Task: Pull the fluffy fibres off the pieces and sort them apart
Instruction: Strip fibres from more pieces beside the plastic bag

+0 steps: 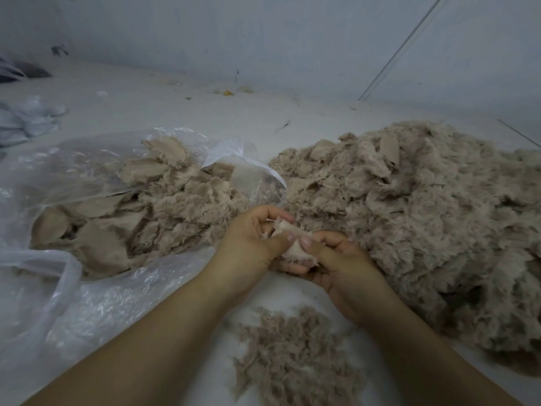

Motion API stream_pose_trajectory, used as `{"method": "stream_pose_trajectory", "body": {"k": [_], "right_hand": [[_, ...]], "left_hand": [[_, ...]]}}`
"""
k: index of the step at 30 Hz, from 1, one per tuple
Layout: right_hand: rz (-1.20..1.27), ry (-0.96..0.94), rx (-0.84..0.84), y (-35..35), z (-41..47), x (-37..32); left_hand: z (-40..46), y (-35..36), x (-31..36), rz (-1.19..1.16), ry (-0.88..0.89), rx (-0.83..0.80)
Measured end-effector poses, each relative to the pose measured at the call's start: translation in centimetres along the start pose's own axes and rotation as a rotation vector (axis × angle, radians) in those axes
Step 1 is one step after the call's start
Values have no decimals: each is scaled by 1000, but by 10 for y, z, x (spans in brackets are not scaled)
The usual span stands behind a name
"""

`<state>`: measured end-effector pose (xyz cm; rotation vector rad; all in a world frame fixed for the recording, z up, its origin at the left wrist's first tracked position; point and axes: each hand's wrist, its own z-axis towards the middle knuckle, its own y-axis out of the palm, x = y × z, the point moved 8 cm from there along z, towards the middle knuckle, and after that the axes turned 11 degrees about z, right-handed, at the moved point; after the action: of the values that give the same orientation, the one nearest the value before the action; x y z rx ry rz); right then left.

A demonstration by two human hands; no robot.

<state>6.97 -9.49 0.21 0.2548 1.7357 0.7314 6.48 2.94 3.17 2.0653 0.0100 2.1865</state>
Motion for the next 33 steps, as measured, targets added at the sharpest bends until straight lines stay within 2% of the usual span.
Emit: {"method": "stream_pose_trajectory", "body": {"k": [2,7,12,14,16,19,22,25,27,30,33], "right_hand": [[49,2,1,-1,2,1],[-3,-39,27,-3,3,-3],[-52,-60,-187,13,-1,-5],[-90,-78,-218,15,-1,-4],[-144,-86,-157,9,1,-3],[-219,-84,-39,-1,3,-3],[-195,-86,23,-2,1,-4],[-167,-95,-38,2,-1,-6],[-144,-93,-82,5,-2,-6],[-129,-75,-53,2,1,-5],[-89,-20,-152,11,0,-1]], "left_hand": [[1,-2,1,4,13,13],[2,-17,9,83,69,150],[-1,-5,9,161,62,37],[-4,1,8,195,60,7],[-5,2,8,196,61,15],[-4,-11,8,171,45,128],[-1,-21,8,163,-3,197],[-3,-11,4,168,-95,60],[-4,-5,3,219,-89,-19],[-3,-5,4,235,-49,-26],[-4,-3,5,233,-30,-24]]}}
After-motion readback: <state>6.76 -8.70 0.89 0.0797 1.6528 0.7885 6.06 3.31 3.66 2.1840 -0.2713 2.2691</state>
